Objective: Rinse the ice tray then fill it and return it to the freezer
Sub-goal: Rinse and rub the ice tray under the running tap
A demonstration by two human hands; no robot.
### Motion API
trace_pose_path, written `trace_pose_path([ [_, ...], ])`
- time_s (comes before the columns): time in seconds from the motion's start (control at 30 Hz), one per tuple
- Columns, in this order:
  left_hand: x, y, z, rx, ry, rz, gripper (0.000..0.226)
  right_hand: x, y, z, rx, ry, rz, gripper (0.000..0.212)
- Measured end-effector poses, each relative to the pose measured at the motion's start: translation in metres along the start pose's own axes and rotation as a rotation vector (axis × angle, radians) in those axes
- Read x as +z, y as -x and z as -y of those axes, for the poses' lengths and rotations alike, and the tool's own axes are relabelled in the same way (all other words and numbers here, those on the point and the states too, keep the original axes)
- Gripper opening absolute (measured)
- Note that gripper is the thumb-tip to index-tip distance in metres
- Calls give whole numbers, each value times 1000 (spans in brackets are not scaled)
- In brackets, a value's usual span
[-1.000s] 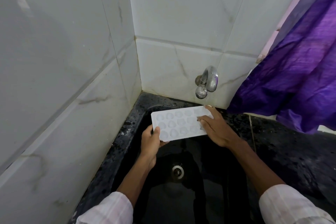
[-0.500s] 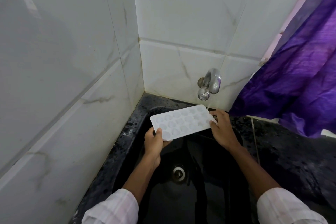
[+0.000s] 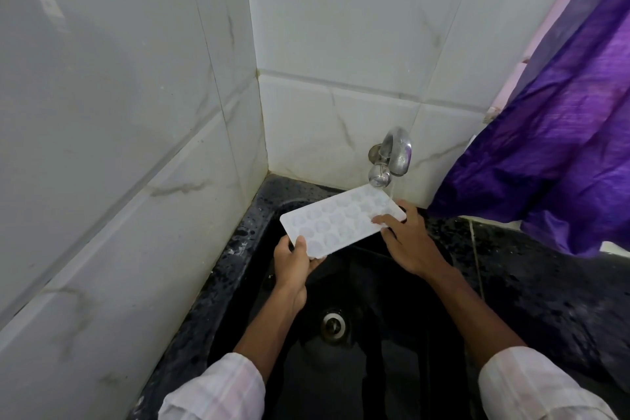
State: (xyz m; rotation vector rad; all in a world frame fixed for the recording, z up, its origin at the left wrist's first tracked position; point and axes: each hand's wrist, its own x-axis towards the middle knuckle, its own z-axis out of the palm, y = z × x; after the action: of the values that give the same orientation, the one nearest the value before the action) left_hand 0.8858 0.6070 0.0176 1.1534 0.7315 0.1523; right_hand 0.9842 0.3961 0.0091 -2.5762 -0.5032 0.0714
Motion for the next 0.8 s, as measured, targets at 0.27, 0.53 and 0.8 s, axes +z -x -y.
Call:
trace_pose_path([
  [0.27, 0, 3, 3, 44, -43, -9, 18, -4, 4, 6, 28, 126, 115, 30],
  [0.53, -16, 1, 9, 64, -107, 29, 25, -1, 17, 1, 50, 20, 223, 36],
  [0.8, -25, 1, 12, 90, -173, 31, 25, 7, 35, -5, 31, -93, 246, 39],
])
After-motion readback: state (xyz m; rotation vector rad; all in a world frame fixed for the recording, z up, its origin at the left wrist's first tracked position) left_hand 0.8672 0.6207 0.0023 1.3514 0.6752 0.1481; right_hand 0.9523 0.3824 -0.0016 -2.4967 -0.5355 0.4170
